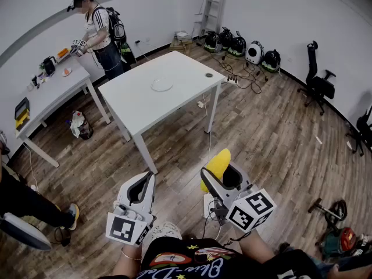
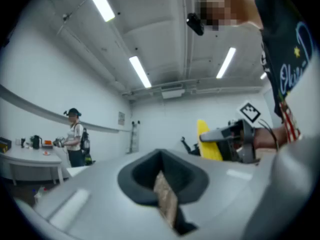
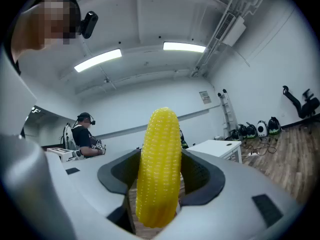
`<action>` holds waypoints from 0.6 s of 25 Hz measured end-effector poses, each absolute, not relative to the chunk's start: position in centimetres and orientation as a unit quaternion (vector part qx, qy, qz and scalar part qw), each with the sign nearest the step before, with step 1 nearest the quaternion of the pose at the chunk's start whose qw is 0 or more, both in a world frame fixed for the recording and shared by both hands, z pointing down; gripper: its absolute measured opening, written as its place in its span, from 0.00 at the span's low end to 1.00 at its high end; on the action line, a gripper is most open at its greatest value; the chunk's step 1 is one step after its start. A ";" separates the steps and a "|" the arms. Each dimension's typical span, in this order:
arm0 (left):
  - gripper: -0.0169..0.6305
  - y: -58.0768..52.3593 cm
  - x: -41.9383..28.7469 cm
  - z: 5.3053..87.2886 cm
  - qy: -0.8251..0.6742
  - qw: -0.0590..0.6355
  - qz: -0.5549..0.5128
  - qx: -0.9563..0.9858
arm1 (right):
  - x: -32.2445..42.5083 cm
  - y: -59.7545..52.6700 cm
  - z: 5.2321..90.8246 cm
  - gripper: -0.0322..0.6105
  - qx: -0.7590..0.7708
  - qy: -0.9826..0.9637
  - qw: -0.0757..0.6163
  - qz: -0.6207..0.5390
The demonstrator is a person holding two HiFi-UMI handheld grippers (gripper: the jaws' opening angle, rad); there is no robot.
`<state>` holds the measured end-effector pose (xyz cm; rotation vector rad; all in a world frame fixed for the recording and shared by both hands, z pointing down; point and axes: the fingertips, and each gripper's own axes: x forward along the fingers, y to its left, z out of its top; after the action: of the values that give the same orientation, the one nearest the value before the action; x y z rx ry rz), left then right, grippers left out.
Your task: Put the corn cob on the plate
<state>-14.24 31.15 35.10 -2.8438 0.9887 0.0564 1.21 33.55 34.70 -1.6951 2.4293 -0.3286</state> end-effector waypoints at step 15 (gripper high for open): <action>0.01 4.4 -10.9 35.7 0.302 0.065 0.037 -0.950 | 3.8 7.7 34.2 0.45 -0.586 0.803 0.062 -0.088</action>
<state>-10.91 4.39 35.68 -2.8688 0.9108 0.1104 3.83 7.74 34.22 -1.7727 2.4263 -0.2666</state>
